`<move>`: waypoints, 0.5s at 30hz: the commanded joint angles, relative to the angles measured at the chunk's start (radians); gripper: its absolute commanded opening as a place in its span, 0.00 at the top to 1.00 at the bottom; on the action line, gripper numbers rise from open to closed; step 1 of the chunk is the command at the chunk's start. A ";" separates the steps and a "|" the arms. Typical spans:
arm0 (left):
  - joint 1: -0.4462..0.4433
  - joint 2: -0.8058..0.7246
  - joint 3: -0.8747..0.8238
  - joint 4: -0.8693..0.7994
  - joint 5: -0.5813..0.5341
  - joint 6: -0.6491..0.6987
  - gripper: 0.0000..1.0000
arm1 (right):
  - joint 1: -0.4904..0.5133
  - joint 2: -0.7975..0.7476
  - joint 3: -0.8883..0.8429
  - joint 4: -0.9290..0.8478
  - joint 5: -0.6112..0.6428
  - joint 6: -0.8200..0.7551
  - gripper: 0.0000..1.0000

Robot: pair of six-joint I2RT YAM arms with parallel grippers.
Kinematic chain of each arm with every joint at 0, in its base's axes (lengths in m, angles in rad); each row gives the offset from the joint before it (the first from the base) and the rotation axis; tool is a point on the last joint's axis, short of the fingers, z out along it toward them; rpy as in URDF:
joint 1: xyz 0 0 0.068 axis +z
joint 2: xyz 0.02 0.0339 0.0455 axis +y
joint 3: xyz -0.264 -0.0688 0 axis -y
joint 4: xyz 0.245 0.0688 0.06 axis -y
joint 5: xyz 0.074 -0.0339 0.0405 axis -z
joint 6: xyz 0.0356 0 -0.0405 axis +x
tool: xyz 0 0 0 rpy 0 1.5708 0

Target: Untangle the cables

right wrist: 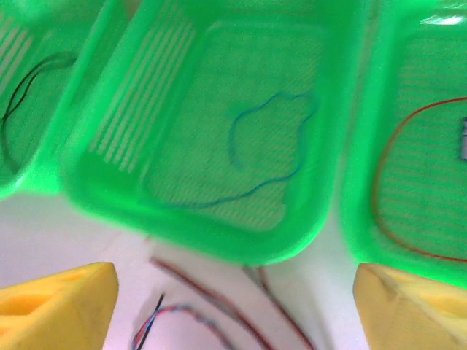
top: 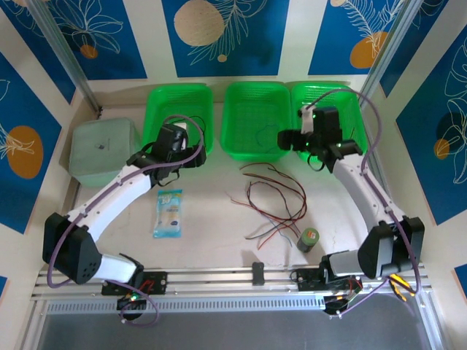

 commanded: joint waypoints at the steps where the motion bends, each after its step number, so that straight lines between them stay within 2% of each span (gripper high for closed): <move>1: -0.013 -0.012 -0.027 0.009 0.022 -0.035 0.23 | 0.078 -0.086 -0.096 0.005 -0.074 -0.095 0.21; 8: -0.014 -0.031 -0.088 0.040 0.023 -0.064 0.23 | 0.250 -0.195 -0.311 0.061 -0.187 -0.081 0.32; 12: -0.014 -0.023 -0.102 0.052 0.033 -0.075 0.23 | 0.320 -0.127 -0.375 0.136 -0.247 -0.030 0.34; 15: -0.014 -0.014 -0.101 0.050 0.040 -0.075 0.23 | 0.332 -0.027 -0.333 0.111 -0.264 -0.007 0.36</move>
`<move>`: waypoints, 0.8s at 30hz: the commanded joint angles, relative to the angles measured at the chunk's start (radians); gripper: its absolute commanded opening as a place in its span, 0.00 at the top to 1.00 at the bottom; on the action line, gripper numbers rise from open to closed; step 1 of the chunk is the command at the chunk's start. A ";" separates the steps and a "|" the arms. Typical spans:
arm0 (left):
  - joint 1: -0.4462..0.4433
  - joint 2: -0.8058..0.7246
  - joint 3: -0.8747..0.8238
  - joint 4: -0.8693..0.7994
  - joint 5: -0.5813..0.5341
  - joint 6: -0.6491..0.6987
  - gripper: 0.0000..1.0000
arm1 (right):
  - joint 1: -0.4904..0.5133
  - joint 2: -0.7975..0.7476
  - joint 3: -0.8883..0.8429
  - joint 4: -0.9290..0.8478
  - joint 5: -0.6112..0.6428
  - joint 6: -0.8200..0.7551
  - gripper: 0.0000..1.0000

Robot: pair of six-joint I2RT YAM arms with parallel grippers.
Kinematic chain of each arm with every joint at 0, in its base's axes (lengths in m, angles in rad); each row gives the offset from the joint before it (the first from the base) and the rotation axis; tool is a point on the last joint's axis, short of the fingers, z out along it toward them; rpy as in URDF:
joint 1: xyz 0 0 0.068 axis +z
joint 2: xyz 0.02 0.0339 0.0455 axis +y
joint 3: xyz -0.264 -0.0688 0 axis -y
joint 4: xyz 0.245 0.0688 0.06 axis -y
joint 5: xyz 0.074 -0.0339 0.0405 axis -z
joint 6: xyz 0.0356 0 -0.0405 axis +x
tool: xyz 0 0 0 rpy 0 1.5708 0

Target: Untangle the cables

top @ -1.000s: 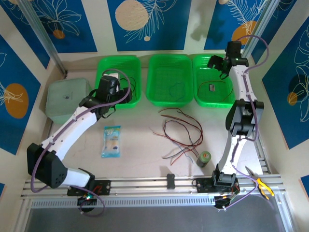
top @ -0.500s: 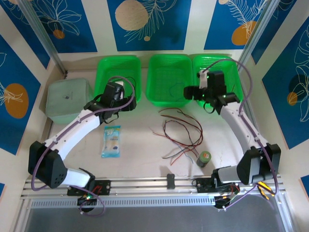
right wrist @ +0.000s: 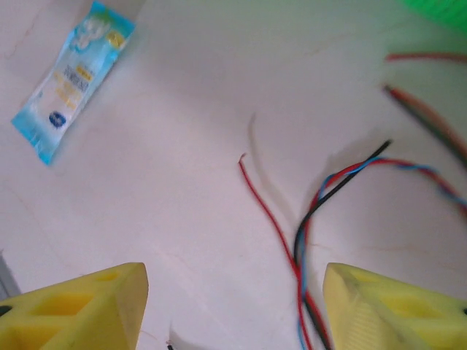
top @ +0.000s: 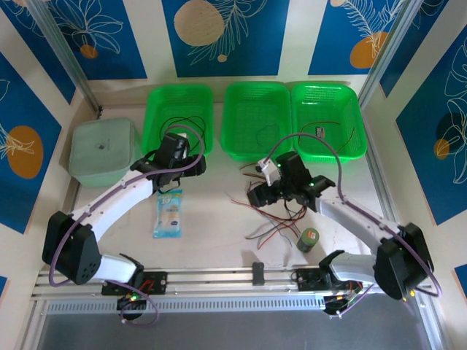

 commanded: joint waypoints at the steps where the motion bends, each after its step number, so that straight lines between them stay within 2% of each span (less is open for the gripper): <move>1: -0.009 -0.010 -0.007 0.016 0.026 -0.020 0.23 | 0.010 0.091 0.043 0.012 -0.058 0.035 0.37; 10: -0.010 -0.046 -0.042 0.002 0.004 -0.026 0.22 | 0.046 0.324 0.194 -0.106 -0.029 -0.060 0.42; 18: -0.001 -0.075 -0.058 -0.011 -0.025 -0.018 0.21 | 0.137 0.434 0.268 -0.132 0.097 -0.144 0.52; 24: 0.027 -0.101 -0.068 -0.008 0.003 -0.020 0.21 | 0.168 0.506 0.300 -0.143 0.134 -0.155 0.57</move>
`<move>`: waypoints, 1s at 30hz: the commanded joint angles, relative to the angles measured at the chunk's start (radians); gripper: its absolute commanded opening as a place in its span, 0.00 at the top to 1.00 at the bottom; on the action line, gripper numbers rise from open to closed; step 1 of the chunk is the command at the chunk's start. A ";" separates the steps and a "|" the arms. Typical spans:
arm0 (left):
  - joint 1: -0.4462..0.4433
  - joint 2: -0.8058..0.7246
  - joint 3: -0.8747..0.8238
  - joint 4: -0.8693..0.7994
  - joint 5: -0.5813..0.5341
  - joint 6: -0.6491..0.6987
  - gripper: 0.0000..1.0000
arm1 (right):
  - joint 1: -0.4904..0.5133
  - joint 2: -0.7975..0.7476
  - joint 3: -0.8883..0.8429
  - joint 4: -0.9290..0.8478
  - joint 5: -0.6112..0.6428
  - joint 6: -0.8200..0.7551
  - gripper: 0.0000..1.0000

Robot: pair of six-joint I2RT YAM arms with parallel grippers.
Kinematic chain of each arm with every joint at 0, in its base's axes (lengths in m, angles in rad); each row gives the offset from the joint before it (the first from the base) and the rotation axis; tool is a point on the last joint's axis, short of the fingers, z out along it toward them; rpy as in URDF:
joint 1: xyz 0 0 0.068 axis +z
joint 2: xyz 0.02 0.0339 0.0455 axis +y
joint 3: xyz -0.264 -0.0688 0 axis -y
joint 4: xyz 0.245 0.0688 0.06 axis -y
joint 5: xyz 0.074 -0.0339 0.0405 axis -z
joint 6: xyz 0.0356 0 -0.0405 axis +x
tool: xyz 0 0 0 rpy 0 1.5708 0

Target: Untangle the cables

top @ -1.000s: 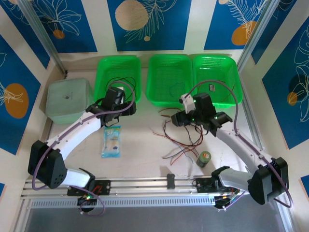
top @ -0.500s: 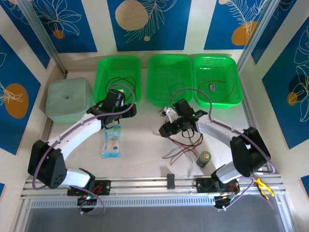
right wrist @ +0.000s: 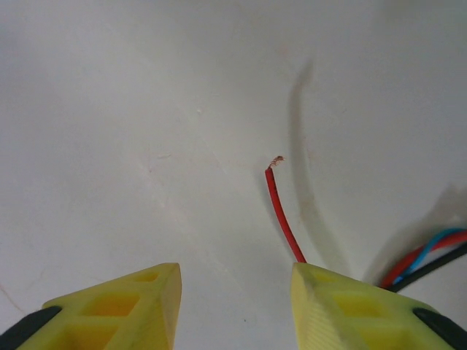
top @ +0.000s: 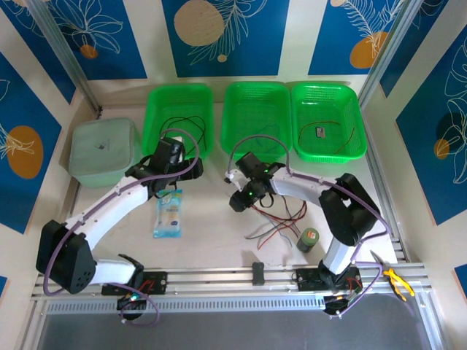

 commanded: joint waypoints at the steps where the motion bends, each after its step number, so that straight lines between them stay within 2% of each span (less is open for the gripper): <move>1: 0.012 -0.027 -0.007 -0.006 0.006 -0.006 0.21 | 0.010 0.038 0.039 -0.038 0.037 -0.026 0.58; 20: 0.016 -0.045 -0.018 -0.010 0.012 -0.005 0.21 | 0.048 0.139 0.083 -0.012 0.127 -0.063 0.66; 26: 0.015 -0.047 -0.018 -0.015 0.007 -0.004 0.20 | 0.092 0.171 0.089 0.003 0.196 -0.074 0.74; 30: 0.015 -0.050 -0.015 -0.019 0.006 -0.003 0.20 | 0.093 0.174 0.083 0.023 0.173 -0.069 0.86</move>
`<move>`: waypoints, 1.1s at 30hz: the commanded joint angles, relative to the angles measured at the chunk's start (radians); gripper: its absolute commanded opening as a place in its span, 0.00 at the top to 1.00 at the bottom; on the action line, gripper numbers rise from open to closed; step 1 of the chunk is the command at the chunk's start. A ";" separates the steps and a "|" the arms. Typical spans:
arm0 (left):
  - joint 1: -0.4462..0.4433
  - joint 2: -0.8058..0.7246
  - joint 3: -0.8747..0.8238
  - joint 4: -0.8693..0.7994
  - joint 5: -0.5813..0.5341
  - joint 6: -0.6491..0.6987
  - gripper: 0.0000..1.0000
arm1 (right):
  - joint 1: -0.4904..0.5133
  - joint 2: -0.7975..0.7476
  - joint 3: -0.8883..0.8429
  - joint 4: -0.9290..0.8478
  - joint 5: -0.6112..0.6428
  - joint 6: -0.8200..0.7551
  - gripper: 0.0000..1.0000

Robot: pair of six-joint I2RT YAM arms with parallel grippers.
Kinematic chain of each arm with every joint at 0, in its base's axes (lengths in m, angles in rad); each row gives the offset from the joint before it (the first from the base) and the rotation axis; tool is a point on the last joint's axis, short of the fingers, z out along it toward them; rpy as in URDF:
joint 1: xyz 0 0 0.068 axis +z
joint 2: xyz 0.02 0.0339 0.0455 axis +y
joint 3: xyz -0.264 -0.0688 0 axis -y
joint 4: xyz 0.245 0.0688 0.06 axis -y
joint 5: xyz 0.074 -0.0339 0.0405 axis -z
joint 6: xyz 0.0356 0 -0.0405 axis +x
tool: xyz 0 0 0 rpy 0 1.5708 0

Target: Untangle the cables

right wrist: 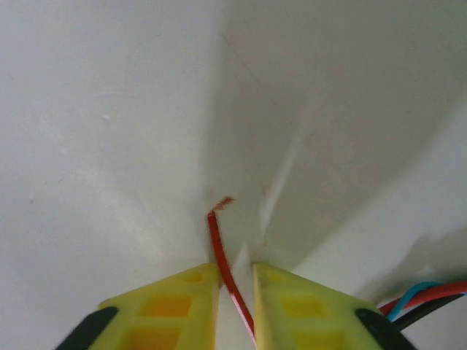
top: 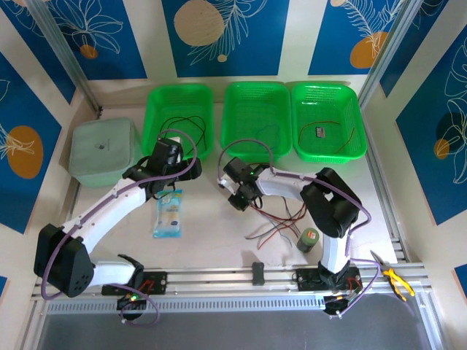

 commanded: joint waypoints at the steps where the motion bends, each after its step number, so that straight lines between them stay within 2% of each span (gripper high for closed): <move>1: 0.008 -0.028 -0.004 -0.018 0.005 -0.001 0.20 | 0.017 0.032 -0.001 0.041 -0.071 -0.007 0.88; 5: 0.008 -0.022 0.027 -0.056 -0.005 0.020 0.20 | -0.010 -0.030 -0.026 0.071 -0.193 -0.044 0.93; 18: 0.006 -0.017 0.041 -0.060 0.000 0.024 0.19 | -0.092 -0.360 -0.084 0.151 -0.298 -0.112 1.00; 28: 0.004 -0.009 0.052 -0.052 0.011 0.025 0.19 | -0.211 -0.638 -0.162 0.269 -0.440 -0.051 1.00; 33: 0.004 -0.003 0.054 -0.047 0.021 0.022 0.19 | -0.274 -0.711 -0.150 0.307 -0.510 0.004 1.00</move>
